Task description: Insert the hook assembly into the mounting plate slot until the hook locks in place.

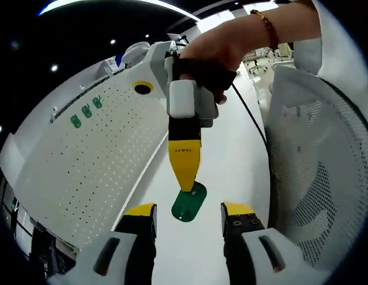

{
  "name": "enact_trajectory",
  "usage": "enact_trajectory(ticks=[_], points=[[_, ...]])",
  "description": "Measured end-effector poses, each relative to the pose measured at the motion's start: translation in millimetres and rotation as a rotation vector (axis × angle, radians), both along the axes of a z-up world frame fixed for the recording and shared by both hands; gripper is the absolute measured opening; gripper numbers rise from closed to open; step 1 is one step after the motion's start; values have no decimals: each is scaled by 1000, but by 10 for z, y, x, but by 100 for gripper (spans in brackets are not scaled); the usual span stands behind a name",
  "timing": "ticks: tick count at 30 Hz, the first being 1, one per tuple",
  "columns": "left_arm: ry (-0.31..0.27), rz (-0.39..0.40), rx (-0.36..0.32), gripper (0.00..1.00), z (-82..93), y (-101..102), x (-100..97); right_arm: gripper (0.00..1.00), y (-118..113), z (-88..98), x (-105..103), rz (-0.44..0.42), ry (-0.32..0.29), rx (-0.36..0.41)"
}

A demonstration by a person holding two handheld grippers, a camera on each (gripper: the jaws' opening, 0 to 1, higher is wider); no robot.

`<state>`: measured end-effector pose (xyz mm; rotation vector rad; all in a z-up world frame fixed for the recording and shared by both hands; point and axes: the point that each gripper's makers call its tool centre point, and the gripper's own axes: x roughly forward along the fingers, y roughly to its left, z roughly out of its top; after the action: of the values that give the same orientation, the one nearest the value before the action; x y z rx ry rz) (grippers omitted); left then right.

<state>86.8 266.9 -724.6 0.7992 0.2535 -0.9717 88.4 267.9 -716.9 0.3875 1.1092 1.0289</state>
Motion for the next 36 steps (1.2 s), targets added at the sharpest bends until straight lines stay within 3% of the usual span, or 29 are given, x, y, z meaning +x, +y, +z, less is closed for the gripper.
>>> enact_trajectory(ticks=[4, 11, 15, 28, 36], points=[[-7, -52, 28, 38, -38, -42, -54, 0, 8, -7, -47, 19, -1, -8], [-25, -65, 54, 34, -60, -58, -71, 0, 12, -23, -78, 33, 18, -11], [-30, -81, 46, 24, -34, -91, -94, 0, 11, -26, -120, 53, 32, -19], [-88, -150, 125, 19, -66, -135, -158, 0, 0, -58, -169, 91, 76, -17], [-123, -169, 154, 18, -43, -146, -157, 0, -3, -17, -176, 165, 5, 13]])
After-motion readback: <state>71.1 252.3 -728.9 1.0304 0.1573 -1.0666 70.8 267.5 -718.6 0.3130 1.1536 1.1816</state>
